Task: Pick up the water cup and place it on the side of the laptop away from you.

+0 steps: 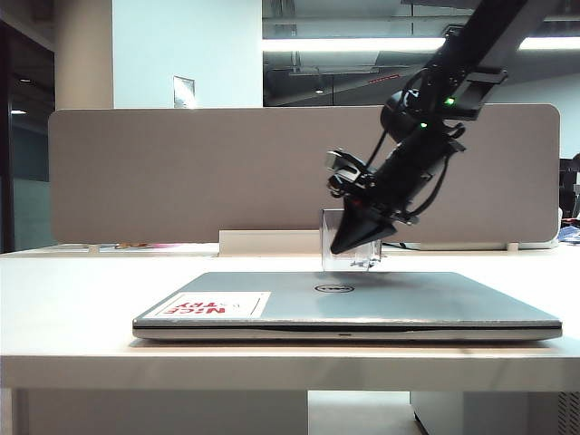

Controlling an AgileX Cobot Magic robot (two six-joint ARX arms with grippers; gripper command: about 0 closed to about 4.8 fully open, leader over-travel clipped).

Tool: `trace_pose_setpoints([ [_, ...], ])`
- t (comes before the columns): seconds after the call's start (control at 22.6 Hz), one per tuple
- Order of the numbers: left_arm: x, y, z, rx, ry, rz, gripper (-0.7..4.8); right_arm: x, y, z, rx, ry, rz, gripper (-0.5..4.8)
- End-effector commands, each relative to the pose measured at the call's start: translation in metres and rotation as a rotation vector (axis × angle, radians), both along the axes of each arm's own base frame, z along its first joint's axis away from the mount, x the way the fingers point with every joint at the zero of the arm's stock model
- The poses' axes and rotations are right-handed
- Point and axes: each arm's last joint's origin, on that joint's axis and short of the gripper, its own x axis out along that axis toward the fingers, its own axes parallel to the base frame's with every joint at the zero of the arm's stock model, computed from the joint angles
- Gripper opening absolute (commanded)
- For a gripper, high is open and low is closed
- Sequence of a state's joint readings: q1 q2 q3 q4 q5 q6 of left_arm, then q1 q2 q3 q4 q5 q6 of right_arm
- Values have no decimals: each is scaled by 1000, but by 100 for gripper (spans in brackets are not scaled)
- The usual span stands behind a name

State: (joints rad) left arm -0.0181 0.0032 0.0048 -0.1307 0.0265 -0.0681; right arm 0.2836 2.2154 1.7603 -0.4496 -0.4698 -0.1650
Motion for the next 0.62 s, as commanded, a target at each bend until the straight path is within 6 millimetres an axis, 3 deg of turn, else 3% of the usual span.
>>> trace_pose_setpoints([
  [0.04, 0, 0, 2, 0, -16, -5, -5, 0, 10, 8, 33, -37, -5, -6],
  [0.22, 0, 0, 2, 0, -16, -5, -5, -1, 25, 10, -3, -101, -21, -6],
  [0.62, 0, 0, 2, 0, -15, -5, -5, 0, 32, 13, -34, -167, -57, -6],
])
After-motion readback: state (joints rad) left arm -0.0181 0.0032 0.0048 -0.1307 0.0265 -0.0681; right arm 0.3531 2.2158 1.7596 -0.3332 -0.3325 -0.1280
